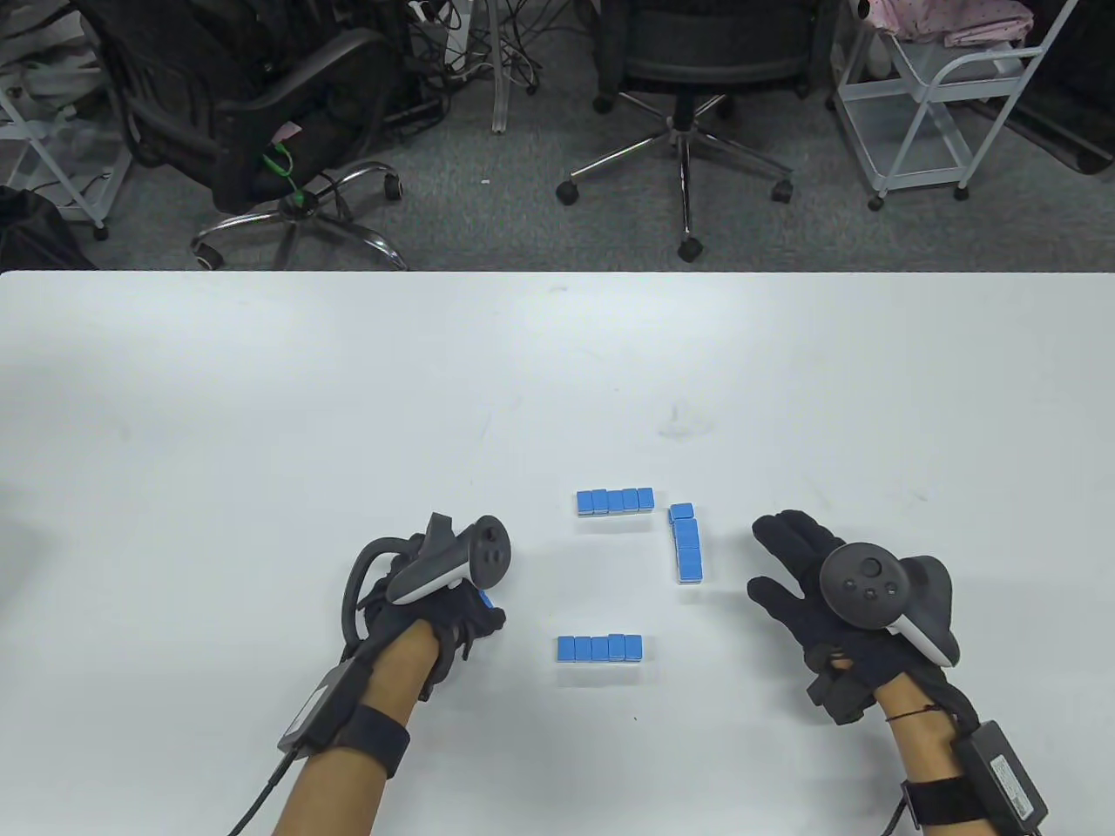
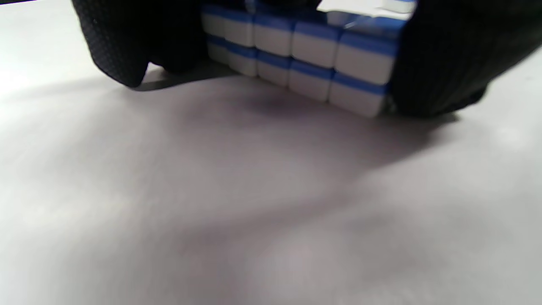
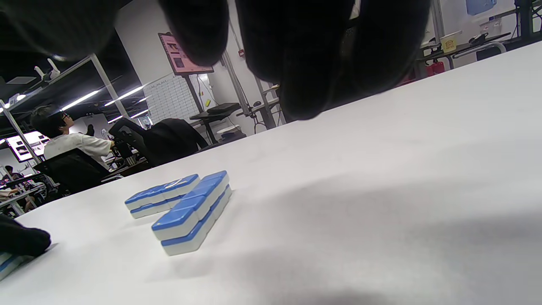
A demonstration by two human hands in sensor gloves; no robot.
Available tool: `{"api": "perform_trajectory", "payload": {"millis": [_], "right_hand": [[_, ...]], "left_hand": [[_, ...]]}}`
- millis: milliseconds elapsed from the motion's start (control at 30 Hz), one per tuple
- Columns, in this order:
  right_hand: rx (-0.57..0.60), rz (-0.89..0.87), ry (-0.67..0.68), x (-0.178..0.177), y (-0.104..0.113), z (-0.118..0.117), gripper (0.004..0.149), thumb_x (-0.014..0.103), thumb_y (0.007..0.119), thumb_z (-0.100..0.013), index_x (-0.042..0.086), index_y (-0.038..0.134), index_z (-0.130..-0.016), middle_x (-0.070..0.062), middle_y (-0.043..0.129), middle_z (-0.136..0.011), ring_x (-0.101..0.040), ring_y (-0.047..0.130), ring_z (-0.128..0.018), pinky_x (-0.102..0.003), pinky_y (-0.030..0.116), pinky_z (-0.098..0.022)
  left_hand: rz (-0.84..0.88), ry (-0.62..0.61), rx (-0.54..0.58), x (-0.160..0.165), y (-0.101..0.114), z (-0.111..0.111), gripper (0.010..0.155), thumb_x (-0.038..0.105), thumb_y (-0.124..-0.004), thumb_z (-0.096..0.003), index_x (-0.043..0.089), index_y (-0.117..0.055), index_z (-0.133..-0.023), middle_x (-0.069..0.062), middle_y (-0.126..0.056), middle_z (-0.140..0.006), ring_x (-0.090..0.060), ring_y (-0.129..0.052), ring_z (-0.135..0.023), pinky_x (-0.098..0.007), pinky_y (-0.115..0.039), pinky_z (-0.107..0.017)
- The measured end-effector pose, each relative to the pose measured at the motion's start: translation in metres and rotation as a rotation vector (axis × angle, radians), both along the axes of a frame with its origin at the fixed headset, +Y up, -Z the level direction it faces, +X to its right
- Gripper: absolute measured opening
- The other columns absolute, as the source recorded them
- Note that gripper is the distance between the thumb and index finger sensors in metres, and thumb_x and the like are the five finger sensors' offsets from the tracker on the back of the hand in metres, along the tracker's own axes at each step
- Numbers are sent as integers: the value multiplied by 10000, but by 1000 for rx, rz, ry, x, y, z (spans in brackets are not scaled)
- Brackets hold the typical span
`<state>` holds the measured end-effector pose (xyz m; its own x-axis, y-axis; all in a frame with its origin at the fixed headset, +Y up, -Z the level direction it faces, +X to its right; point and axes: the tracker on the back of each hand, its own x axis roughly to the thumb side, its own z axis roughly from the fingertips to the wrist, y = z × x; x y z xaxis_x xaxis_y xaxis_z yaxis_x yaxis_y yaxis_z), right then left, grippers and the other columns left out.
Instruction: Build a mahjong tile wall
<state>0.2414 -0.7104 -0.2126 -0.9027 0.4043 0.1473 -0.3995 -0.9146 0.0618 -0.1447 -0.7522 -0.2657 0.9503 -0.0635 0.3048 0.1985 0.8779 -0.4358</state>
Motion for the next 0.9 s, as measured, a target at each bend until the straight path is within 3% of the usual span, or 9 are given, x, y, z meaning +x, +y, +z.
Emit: {"api": "perform_trajectory", "payload": {"millis": [367,900], "right_hand": [[68,36,18,-6,10,8,710,606,687,-334,299,584,-966,-118,626,-1075,-335,842,-853,-604,685,-663],[15,29,-11,1,3,3,706,604,687,-335,300,589,-965,-116,630,-1075,-335,841,-855,-606,679,-668]], "left_hand": [[6,-258,-1,50,2,-16,931,654,-891,-359,246,-508,-1103,-162,-500,-1132,-465,-679,-939,-580,-700,-752],[8,-272,8,63,5,-28,911,643,-914,-352,288,-535,-1101,-136,-513,-1152,-428,-740,-920,-621,-689,-749]]}}
